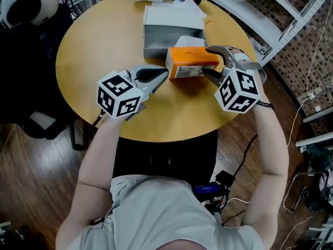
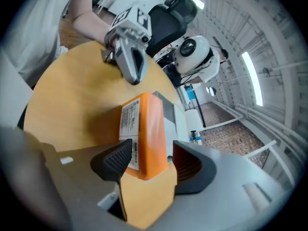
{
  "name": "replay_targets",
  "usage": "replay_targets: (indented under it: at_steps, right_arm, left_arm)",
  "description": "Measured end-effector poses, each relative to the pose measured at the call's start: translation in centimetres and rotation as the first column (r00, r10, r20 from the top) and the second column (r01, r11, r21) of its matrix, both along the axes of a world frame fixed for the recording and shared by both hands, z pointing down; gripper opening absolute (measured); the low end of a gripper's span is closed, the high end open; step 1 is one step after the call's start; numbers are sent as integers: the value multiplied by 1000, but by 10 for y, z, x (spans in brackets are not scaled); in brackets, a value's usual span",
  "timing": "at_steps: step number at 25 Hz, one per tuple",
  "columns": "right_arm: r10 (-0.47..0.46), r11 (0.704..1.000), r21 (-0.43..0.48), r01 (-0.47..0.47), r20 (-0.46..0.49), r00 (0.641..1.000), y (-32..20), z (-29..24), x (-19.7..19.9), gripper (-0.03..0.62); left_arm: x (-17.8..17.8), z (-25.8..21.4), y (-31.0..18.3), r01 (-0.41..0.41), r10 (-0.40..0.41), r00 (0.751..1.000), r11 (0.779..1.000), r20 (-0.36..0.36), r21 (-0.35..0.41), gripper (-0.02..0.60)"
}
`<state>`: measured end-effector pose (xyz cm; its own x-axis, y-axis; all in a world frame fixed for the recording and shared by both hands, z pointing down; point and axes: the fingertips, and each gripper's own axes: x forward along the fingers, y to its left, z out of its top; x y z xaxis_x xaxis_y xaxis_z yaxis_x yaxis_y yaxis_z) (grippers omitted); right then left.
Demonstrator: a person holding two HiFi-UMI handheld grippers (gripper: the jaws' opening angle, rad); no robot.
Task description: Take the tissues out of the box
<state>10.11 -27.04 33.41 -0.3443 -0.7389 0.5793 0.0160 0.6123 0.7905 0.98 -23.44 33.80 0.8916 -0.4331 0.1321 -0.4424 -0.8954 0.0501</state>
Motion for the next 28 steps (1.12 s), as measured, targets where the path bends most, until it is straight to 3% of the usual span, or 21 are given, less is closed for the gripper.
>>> replay_targets:
  at_steps: [2, 3, 5, 7, 10, 16, 18, 22, 28]
  right_arm:
    - [-27, 999, -17, 31, 215, 976, 18, -32, -10, 268]
    - [-52, 996, -53, 76, 357, 933, 31, -47, -20, 257]
    - [-77, 966, -147, 214, 624, 778, 56, -61, -40, 194]
    - [-31, 921, -223, 320, 775, 631, 68, -50, -51, 122]
    - [72, 889, -298, 349, 842, 534, 59, -14, -53, 13]
    - [181, 789, -373, 487, 900, 396, 51, 7, -51, 2]
    - [181, 768, -377, 518, 903, 388, 53, 6, -51, 0]
    - [182, 731, -421, 537, 879, 441, 57, 16, -62, 0]
    - [173, 723, -418, 551, 880, 442, 59, 14, -63, 0]
  left_arm:
    - [0, 0, 1, -1, 1, 1000, 1000, 0, 1, 0]
    - [0, -1, 1, -1, 1, 1000, 1000, 1, 2, 0]
    - [-1, -1, 0, 0, 0, 1000, 1000, 1, 2, 0]
    - [0, 0, 0, 1, -1, 1000, 1000, 1, 1, 0]
    - [1, 0, 0, -1, 1, 1000, 1000, 2, 2, 0]
    - [0, 1, 1, -2, 2, 1000, 1000, 2, 2, 0]
    - [0, 1, 2, -4, 4, 1000, 1000, 2, 3, 0]
    - [-1, 2, 3, -2, 2, 1000, 1000, 2, 6, 0]
    - [0, 0, 2, -3, 3, 1000, 1000, 1, 7, 0]
